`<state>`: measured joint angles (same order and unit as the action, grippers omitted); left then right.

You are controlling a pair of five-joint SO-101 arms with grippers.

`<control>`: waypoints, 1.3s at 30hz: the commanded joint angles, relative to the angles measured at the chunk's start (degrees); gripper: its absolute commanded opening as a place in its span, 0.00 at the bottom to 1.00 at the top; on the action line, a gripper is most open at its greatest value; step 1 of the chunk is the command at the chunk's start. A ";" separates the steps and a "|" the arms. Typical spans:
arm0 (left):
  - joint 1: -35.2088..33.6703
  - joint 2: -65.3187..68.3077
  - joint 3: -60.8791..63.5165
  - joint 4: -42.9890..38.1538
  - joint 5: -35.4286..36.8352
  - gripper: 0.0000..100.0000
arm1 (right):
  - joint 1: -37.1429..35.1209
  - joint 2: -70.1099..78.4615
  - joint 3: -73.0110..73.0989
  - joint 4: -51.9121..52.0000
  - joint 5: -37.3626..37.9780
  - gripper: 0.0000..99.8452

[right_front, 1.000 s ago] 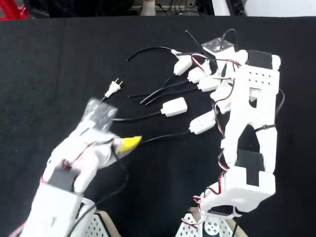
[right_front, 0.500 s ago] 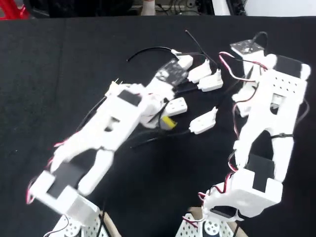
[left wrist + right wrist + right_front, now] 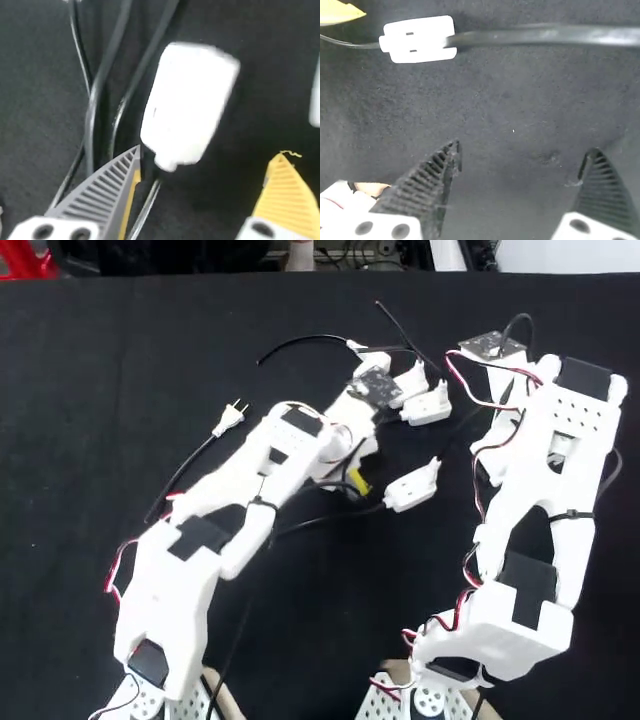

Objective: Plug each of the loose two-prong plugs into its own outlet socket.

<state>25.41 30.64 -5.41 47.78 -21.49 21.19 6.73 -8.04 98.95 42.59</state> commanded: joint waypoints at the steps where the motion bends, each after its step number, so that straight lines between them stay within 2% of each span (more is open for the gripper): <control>1: -1.27 0.09 -2.95 -0.70 -0.44 0.35 | 0.70 -1.63 -0.22 0.26 0.44 0.36; 5: -1.01 -1.76 -3.03 1.23 -0.62 0.28 | 1.05 -1.54 -0.22 0.26 0.44 0.36; 9: 0.22 -8.88 -1.45 6.77 -0.53 0.31 | 2.64 -1.63 -0.31 -1.41 0.44 0.36; 11: 0.13 -12.66 0.84 6.68 -0.62 0.33 | 3.43 -1.63 -0.31 -2.37 0.44 0.36; 16: -1.54 -16.26 6.81 -3.78 -0.79 0.34 | 4.04 -1.54 0.04 -2.46 2.90 0.36; 18: -1.80 -13.27 7.34 -8.70 -0.70 0.34 | 3.78 -1.54 1.54 -2.73 3.78 0.36; 21: -1.54 -6.51 2.86 -9.58 -0.44 0.34 | 3.60 -1.71 4.09 -5.01 4.40 0.36; 24: -1.45 1.05 -5.23 -6.86 -0.26 0.34 | 3.60 -1.89 6.29 -8.18 4.31 0.36; 31: -1.19 13.19 -22.55 7.65 -0.35 0.34 | 3.60 -1.98 7.69 -8.70 4.40 0.36; 36: -1.10 13.36 -26.51 14.24 -0.88 0.21 | 3.78 -1.98 7.69 -8.62 4.40 0.36; 39: -1.10 13.36 -26.95 18.11 -4.92 0.14 | 3.96 -1.98 7.69 -8.35 4.40 0.36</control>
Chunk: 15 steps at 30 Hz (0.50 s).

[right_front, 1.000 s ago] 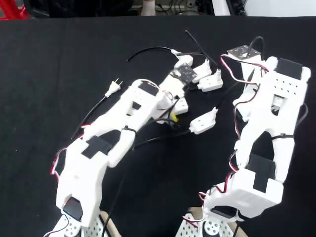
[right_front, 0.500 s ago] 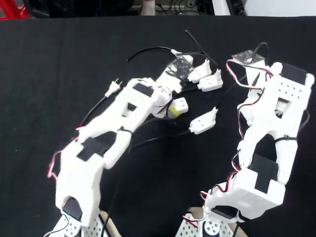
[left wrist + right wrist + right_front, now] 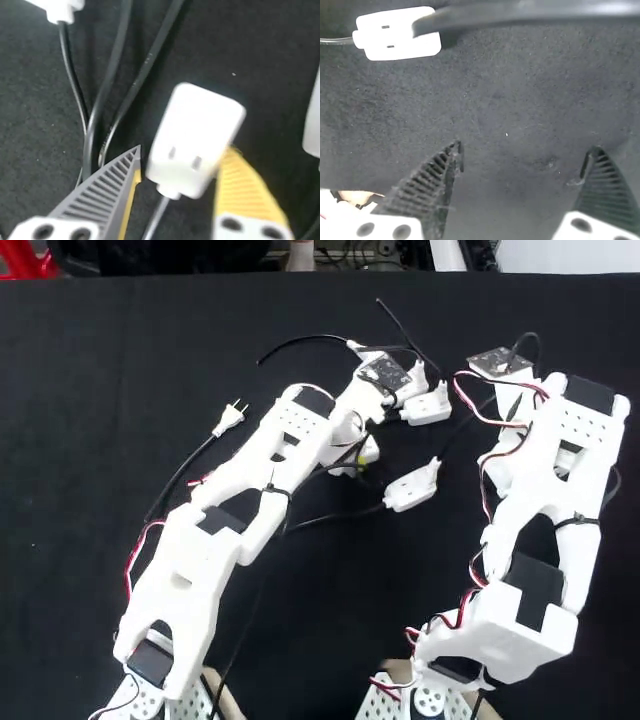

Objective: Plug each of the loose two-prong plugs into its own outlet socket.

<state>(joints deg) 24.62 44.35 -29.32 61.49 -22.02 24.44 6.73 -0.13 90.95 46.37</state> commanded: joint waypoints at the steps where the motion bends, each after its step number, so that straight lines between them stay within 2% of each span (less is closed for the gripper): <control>1: -0.31 -0.35 -3.03 5.89 -5.80 0.12 | 0.79 -1.98 -0.13 -0.35 0.62 0.36; 4: -0.31 -0.79 -3.21 9.58 -7.03 0.03 | 0.79 -1.89 -0.13 -0.35 0.44 0.36; 9: 0.84 -5.45 -3.30 17.67 -6.86 0.03 | 0.79 -1.98 -0.13 -0.26 0.26 0.36; 15: 1.89 -11.34 -2.07 25.58 -3.43 0.03 | 0.88 -1.98 -0.13 0.70 0.18 0.36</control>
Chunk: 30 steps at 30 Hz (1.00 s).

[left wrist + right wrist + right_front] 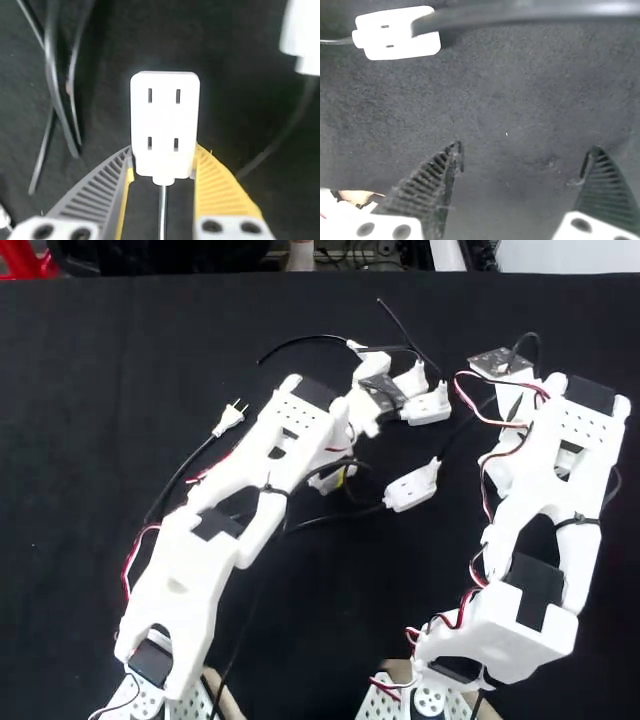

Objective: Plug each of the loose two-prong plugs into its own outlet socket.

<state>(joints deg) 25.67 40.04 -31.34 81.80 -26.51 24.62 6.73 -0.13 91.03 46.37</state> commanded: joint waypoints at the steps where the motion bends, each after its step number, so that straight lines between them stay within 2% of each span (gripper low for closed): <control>1: 0.84 -8.35 1.01 6.95 0.97 0.03 | 0.62 -2.07 -0.13 1.49 0.18 0.36; 4: 1.01 -12.66 8.57 10.11 -1.41 0.03 | 0.35 -2.07 -0.40 5.19 0.18 0.36; 6: 0.48 -18.02 15.43 8.26 -0.97 0.03 | 0.18 -2.33 -0.57 7.03 0.26 0.36; 14: -0.31 -53.98 53.05 -9.49 -0.70 0.03 | 0.35 -11.30 -0.04 8.18 -0.62 0.36; 17: -3.12 -64.35 63.78 -10.02 -4.04 0.07 | -0.44 -15.52 -0.04 9.58 -2.99 0.36; 20: -9.98 -71.47 71.60 -10.29 -4.48 0.12 | -3.08 -19.65 1.10 9.85 -7.03 0.36; 23: -16.13 -77.27 78.20 -9.85 -9.32 0.11 | -9.49 -24.22 4.53 9.76 -10.73 0.36; 26: -18.15 -83.52 85.58 -8.35 -15.82 0.08 | -19.60 -28.18 8.13 9.32 -15.30 0.36; 30: -18.15 -93.98 94.37 -8.00 -16.97 0.10 | -33.14 -29.85 10.51 4.22 -30.33 0.36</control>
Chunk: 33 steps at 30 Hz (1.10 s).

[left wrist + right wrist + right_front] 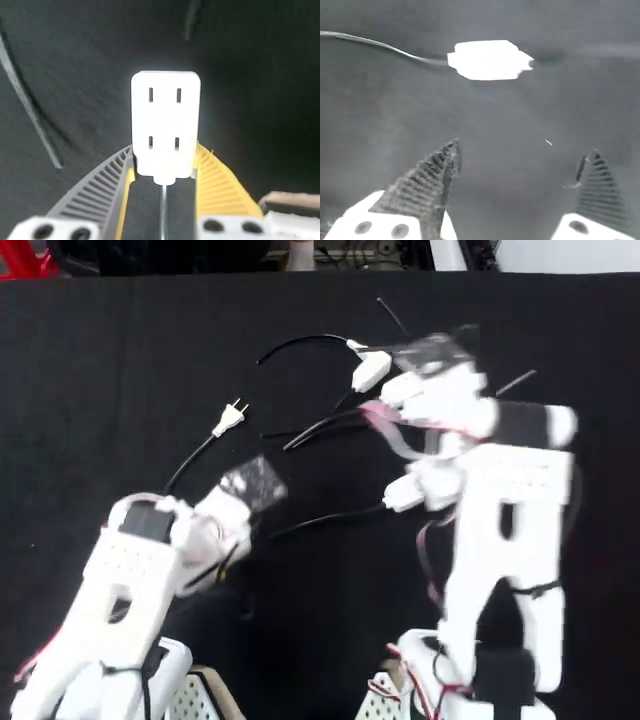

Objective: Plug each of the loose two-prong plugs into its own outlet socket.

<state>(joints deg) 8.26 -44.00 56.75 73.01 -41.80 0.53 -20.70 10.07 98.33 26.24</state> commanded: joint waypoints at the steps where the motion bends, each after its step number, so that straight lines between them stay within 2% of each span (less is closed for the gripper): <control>1: -0.75 -12.92 8.31 0.79 -1.58 0.11 | -11.69 -2.24 0.75 -5.45 -13.98 0.36; 4: -1.10 -21.71 14.02 0.88 -1.49 0.14 | -18.55 -1.63 4.09 -13.01 -22.33 0.36; 9: -1.63 -34.73 21.32 5.10 -1.32 0.24 | -31.12 -2.68 12.53 -22.68 -27.69 0.36; 15: -8.84 -49.41 22.11 8.70 0.18 0.39 | -30.51 -6.20 14.20 -25.67 -28.40 0.36; 17: -9.63 -53.27 22.55 9.23 1.14 0.40 | -29.63 -6.55 14.11 -25.67 -28.40 0.36; 20: -11.21 -57.93 22.46 9.49 6.77 0.40 | -29.36 -5.85 14.11 -26.02 -28.75 0.36; 22: -14.90 -60.40 22.20 8.97 10.73 0.40 | -29.80 -4.26 14.02 -26.37 -28.92 0.36; 26: -28.70 -60.40 21.58 5.63 15.91 0.40 | -35.16 0.92 14.90 -34.37 -34.81 0.36; 29: -37.32 -60.31 22.73 2.90 19.96 0.40 | -39.91 5.49 14.99 -43.60 -41.14 0.36; 33: -42.42 -60.40 26.51 0.09 21.63 0.40 | -42.90 13.05 14.99 -59.08 -48.09 0.36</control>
<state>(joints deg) -28.92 -104.04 81.01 76.35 -21.93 -40.62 -11.12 25.36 50.07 -17.27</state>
